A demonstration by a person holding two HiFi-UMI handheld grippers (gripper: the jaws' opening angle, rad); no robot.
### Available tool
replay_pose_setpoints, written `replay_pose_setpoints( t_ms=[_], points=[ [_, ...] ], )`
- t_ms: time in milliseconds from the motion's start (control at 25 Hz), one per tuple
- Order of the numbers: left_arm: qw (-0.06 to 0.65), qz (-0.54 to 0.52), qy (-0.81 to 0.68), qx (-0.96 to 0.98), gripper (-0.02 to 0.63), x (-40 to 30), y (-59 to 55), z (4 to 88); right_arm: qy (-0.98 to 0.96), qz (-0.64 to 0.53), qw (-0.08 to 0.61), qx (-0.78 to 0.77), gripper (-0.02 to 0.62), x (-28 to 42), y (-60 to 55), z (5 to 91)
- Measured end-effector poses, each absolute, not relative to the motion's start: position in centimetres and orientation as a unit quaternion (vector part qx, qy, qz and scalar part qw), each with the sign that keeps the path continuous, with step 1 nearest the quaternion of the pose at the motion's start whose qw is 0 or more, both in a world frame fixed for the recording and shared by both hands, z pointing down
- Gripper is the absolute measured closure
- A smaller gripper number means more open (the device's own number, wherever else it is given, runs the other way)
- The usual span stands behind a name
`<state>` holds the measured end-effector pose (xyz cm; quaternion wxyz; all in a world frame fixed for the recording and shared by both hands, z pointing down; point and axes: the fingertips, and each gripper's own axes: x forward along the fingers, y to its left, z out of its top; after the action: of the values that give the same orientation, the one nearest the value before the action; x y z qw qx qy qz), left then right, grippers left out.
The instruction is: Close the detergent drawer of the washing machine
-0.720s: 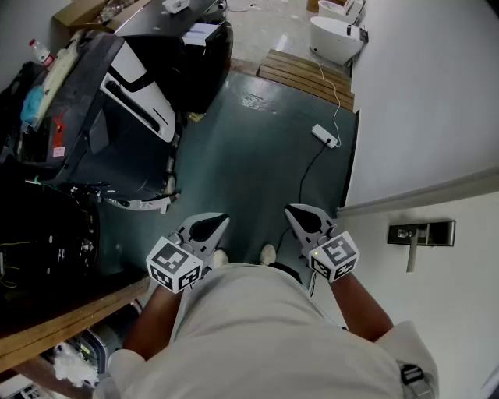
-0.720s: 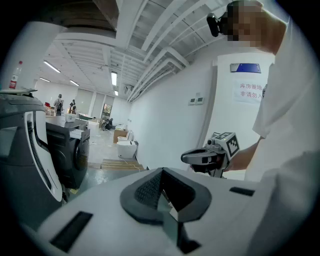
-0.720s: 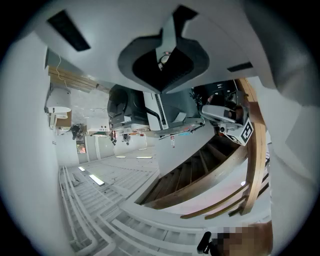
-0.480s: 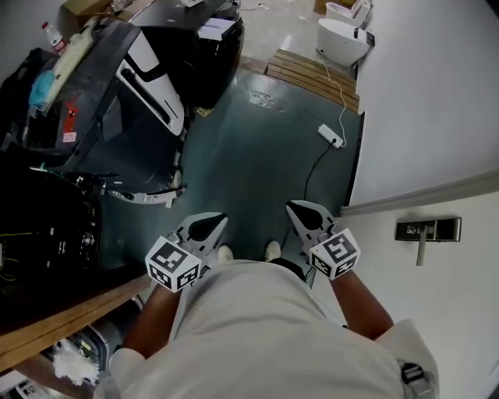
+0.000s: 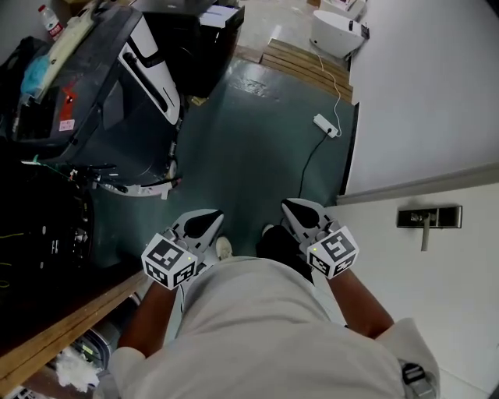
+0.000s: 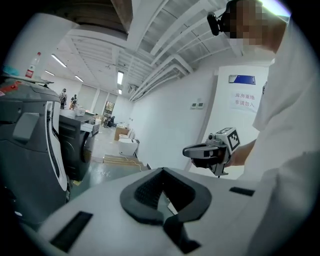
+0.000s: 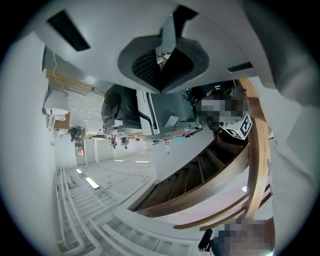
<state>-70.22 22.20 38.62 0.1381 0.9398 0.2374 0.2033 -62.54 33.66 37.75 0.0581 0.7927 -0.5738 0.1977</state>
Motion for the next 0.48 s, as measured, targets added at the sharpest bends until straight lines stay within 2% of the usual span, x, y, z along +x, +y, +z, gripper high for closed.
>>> replay_pose_setpoints(
  t_ms=[240,480],
  points=[
    [0.140,0.203,0.250,0.936,0.611,-66.9,23.4,39.3,-0.562,0.200,0.051,0.801,0.589,-59.4,34.9,38.2],
    [0.134,0.216,0.230,0.939,0.611,-59.4,24.6,40.0,-0.560,0.187,0.046,0.806,0.574,-51.6,36.0,38.6]
  ],
)
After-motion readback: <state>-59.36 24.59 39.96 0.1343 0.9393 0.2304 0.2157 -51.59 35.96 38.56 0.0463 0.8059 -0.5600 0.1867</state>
